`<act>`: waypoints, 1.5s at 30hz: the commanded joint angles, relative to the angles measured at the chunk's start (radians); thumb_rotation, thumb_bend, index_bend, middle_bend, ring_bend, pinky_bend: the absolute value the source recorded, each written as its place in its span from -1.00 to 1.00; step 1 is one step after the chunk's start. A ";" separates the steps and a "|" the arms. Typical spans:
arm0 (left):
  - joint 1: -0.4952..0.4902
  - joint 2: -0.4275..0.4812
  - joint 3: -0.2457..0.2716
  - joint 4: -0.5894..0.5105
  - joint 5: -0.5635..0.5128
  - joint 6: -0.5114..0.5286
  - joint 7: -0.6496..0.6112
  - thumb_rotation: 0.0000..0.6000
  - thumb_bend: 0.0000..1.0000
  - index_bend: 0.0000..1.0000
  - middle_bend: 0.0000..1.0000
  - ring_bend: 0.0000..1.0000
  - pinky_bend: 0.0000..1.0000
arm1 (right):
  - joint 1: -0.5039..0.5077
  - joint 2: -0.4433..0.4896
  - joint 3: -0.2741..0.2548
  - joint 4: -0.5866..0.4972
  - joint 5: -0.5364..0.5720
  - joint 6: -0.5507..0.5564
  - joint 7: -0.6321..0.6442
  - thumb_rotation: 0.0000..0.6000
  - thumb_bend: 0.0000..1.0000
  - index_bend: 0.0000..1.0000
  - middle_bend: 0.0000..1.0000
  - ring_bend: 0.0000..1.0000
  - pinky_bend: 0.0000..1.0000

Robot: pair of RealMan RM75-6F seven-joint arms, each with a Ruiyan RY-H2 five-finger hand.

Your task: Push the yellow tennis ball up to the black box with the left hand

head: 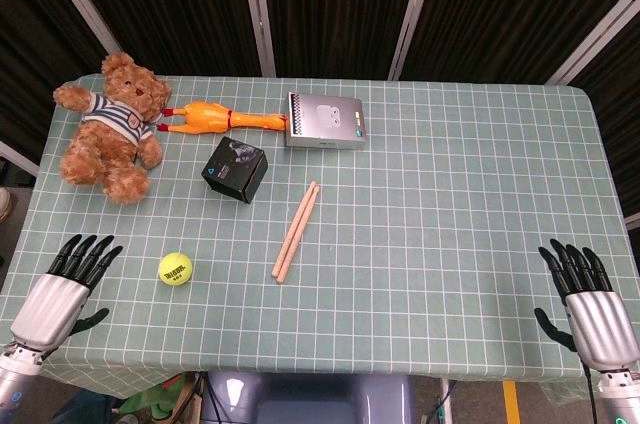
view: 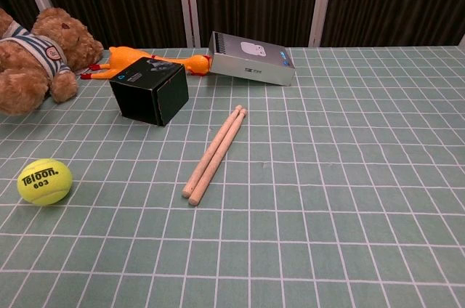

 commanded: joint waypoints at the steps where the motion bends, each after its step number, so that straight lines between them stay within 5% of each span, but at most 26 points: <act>1: -0.002 0.000 0.000 0.000 -0.001 -0.002 0.001 1.00 -0.87 -0.85 -0.93 -1.00 -1.00 | 0.001 0.003 0.000 -0.002 0.001 -0.002 0.004 1.00 -0.31 -1.00 -1.00 -1.00 -1.00; 8: -0.008 -0.004 -0.006 0.002 -0.011 -0.013 -0.002 1.00 -0.83 -0.82 -0.91 -1.00 -1.00 | 0.005 0.006 0.004 -0.007 0.010 -0.010 0.005 1.00 -0.32 -1.00 -1.00 -1.00 -1.00; 10: -0.020 -0.010 -0.006 0.008 -0.011 -0.035 -0.008 1.00 -0.60 -0.64 -0.70 -0.91 -0.82 | 0.005 0.006 0.004 -0.008 0.008 -0.008 0.002 1.00 -0.32 -1.00 -1.00 -1.00 -1.00; 12: -0.041 -0.025 -0.010 0.021 -0.002 -0.053 -0.036 1.00 -0.31 -0.32 -0.31 -0.65 -0.34 | 0.001 0.005 0.002 -0.006 0.008 -0.005 0.000 1.00 -0.32 -1.00 -1.00 -1.00 -1.00; 14: -0.057 -0.049 -0.016 0.047 0.004 -0.059 -0.065 1.00 -0.24 -0.10 -0.02 -0.44 -0.02 | -0.004 0.008 0.001 -0.008 0.012 0.001 0.006 1.00 -0.32 -1.00 -1.00 -1.00 -1.00; 18: -0.075 -0.119 -0.016 0.126 0.029 -0.058 -0.089 1.00 -0.24 0.11 0.24 -0.25 0.19 | -0.012 0.019 0.007 -0.016 0.015 0.022 0.028 1.00 -0.32 -1.00 -1.00 -1.00 -1.00; 30: -0.102 -0.218 0.053 0.225 0.052 -0.173 -0.083 1.00 -0.18 0.12 0.20 -0.21 0.27 | -0.014 0.034 0.011 -0.015 0.018 0.027 0.057 1.00 -0.32 -1.00 -1.00 -1.00 -1.00; 45: -0.163 -0.262 0.054 0.243 0.008 -0.306 -0.078 1.00 -0.23 -0.04 0.12 -0.21 0.22 | -0.016 0.032 0.012 -0.010 0.013 0.034 0.062 1.00 -0.32 -1.00 -1.00 -1.00 -1.00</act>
